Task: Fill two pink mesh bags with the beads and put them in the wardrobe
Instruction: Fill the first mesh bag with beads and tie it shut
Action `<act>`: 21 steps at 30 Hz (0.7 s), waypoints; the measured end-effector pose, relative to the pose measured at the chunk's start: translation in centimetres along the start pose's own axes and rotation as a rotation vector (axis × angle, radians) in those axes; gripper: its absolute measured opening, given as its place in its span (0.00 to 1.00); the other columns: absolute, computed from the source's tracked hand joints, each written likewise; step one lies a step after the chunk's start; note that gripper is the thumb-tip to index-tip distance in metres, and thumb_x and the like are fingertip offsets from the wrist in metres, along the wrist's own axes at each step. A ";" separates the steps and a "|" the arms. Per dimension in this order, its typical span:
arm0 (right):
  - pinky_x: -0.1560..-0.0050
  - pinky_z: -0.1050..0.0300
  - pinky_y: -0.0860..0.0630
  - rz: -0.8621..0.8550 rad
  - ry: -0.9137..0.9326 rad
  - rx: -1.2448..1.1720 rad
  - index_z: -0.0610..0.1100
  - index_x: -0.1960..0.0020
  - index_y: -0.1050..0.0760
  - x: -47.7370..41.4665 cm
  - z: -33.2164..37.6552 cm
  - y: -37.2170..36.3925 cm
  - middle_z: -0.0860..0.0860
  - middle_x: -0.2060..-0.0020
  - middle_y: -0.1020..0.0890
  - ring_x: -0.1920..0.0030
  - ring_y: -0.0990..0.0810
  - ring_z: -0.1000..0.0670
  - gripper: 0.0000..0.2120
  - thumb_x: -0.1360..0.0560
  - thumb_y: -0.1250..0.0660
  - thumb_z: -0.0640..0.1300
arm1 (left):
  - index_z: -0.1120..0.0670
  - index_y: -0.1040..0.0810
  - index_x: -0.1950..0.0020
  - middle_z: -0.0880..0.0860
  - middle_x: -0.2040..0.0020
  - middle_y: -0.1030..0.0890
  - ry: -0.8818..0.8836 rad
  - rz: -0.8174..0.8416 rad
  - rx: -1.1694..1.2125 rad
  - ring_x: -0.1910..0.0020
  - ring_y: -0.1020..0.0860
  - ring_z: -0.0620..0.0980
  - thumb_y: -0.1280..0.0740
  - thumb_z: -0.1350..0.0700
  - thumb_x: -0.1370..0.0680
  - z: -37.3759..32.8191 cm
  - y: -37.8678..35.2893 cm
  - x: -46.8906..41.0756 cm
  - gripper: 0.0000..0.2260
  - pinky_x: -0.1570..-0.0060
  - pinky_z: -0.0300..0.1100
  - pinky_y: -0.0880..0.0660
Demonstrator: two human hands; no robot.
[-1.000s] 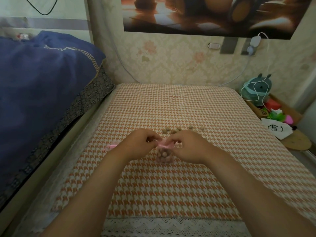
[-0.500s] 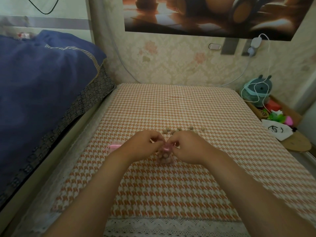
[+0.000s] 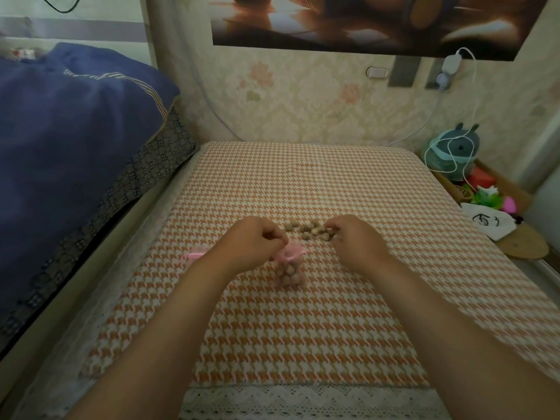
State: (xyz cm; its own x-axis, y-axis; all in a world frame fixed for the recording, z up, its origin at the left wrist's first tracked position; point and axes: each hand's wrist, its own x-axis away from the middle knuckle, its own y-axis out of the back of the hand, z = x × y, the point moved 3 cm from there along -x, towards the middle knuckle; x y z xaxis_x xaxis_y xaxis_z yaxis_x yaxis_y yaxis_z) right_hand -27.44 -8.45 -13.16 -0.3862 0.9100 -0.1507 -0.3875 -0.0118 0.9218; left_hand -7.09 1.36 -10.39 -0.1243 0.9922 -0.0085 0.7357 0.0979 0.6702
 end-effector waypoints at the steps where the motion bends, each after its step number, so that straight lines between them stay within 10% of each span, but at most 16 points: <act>1: 0.43 0.50 0.22 0.013 0.043 0.015 0.52 0.30 0.25 -0.3 0.2 -0.6 0.52 0.35 0.23 0.39 0.22 0.47 0.21 0.20 0.38 0.39 | 0.49 0.14 0.53 0.46 0.55 0.15 0.002 0.004 0.000 0.61 0.18 0.44 0.31 0.58 0.21 0.0 0.0 -0.1 0.07 0.58 0.42 0.19; 13: 0.50 0.48 0.23 0.100 0.191 0.040 0.48 0.42 0.18 -2.2 2.7 -3.7 0.48 0.47 0.22 0.48 0.20 0.44 0.11 0.20 0.37 0.42 | 0.49 0.13 0.51 0.48 0.57 0.14 -0.011 0.022 0.007 0.58 0.16 0.46 0.31 0.58 0.22 0.6 0.0 -0.4 0.07 0.53 0.47 0.17; 21: 0.56 0.67 0.29 -0.103 0.161 -0.427 0.53 0.44 0.18 -0.6 6.0 1.8 0.60 0.55 0.18 0.62 0.23 0.67 0.08 0.23 0.29 0.47 | 0.47 0.14 0.50 0.46 0.58 0.14 -0.003 0.025 0.017 0.59 0.16 0.43 0.31 0.56 0.23 0.8 0.1 0.1 0.07 0.52 0.49 0.17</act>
State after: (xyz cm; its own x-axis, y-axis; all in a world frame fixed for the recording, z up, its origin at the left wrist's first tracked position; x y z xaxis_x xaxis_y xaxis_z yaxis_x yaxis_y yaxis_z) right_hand -22.88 -6.51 -9.29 -0.4400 0.8397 -0.3182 -0.7272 -0.1253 0.6749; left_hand -6.49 1.50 -10.97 -0.1041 0.9945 0.0062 0.7499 0.0744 0.6573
